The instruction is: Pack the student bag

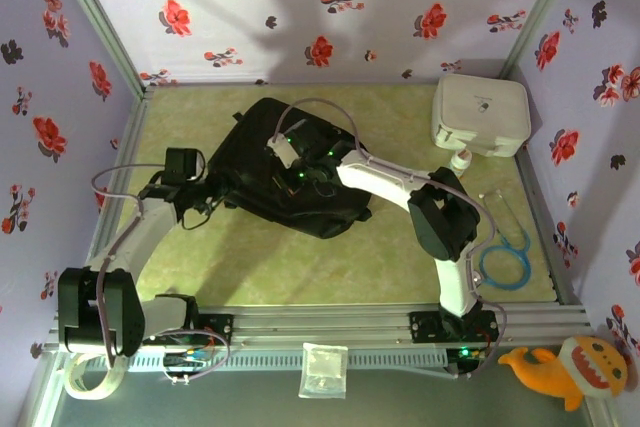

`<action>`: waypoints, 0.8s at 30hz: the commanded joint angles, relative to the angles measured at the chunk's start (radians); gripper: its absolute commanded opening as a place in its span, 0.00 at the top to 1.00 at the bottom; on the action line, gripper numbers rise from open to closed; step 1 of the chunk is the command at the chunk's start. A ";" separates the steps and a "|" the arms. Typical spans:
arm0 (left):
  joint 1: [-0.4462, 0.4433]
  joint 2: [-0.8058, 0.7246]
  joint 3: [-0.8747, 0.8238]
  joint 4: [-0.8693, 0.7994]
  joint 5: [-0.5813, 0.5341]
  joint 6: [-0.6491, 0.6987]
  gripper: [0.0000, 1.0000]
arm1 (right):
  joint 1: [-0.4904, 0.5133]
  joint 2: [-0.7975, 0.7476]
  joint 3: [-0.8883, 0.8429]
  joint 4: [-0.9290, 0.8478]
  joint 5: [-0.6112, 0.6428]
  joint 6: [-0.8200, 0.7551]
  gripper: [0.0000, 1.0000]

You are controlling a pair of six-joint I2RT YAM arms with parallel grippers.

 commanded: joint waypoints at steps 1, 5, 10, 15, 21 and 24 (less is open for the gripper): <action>-0.048 0.001 -0.002 0.108 0.067 -0.071 0.33 | -0.022 -0.049 -0.033 0.090 0.044 0.102 1.00; -0.124 0.037 -0.035 0.245 0.086 -0.141 0.33 | -0.030 -0.083 -0.090 0.171 0.057 0.180 1.00; -0.209 0.151 -0.019 0.352 0.103 -0.173 0.38 | -0.037 -0.120 -0.128 0.215 0.048 0.255 1.00; -0.232 0.222 0.001 0.375 0.065 -0.188 0.64 | -0.040 -0.137 -0.151 0.239 0.045 0.301 1.00; -0.232 0.238 0.007 0.340 0.004 -0.176 1.00 | -0.057 -0.088 -0.098 0.209 0.186 0.356 1.00; -0.232 0.227 -0.001 0.310 -0.003 -0.159 1.00 | -0.094 -0.042 -0.044 0.188 0.287 0.390 1.00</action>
